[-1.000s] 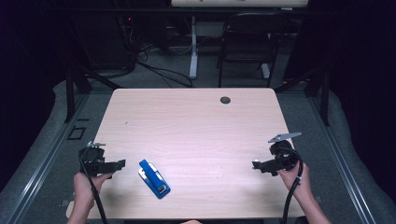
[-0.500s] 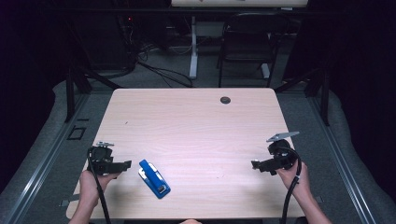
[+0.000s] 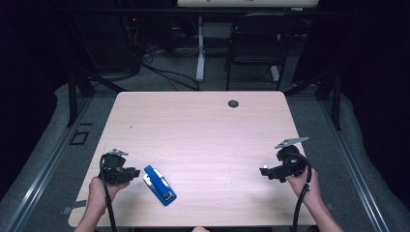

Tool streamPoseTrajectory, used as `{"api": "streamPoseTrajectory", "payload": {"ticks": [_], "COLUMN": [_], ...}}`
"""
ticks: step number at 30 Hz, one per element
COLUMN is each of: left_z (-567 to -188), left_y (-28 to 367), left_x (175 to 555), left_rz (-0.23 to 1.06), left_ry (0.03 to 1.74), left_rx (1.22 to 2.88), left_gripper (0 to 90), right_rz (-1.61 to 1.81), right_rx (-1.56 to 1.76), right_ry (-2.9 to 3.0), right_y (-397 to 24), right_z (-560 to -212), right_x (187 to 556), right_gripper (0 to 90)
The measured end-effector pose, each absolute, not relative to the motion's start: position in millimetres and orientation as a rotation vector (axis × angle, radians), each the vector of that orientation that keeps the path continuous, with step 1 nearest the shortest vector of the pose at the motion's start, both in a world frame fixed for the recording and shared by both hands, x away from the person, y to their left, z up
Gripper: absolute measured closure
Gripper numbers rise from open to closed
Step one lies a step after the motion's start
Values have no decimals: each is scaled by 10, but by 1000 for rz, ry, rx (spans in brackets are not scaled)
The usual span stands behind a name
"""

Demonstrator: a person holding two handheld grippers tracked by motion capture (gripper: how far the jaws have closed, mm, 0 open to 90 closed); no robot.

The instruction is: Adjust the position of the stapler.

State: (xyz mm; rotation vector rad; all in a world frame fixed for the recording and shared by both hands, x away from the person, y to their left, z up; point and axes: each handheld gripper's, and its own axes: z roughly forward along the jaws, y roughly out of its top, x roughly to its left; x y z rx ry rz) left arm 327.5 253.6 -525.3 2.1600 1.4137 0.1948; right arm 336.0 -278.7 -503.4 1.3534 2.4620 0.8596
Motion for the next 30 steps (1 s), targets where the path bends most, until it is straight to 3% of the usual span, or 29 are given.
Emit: {"api": "streamPoseTrajectory", "payload": {"ticks": [7,17,30], "left_z": [-5283,-5365,-5417], "left_y": [2410,2358,2292], "left_x": [3312,3346,3433], "left_rz": [152,93,88], "left_ry": [1367,1373,1355], "left_rx": [2235,2263,2283], "left_gripper": [863,830,867], "right_rz": [846,851,832], "right_rx": [1351,1318,1307], "right_ry": [2469,2492,2505], "right_y": [-2780,-2727,-2711], "right_z": [-5052,-5048,-5063], "right_x": [3328,3330,3343], "right_gripper": [86,88,98]}}
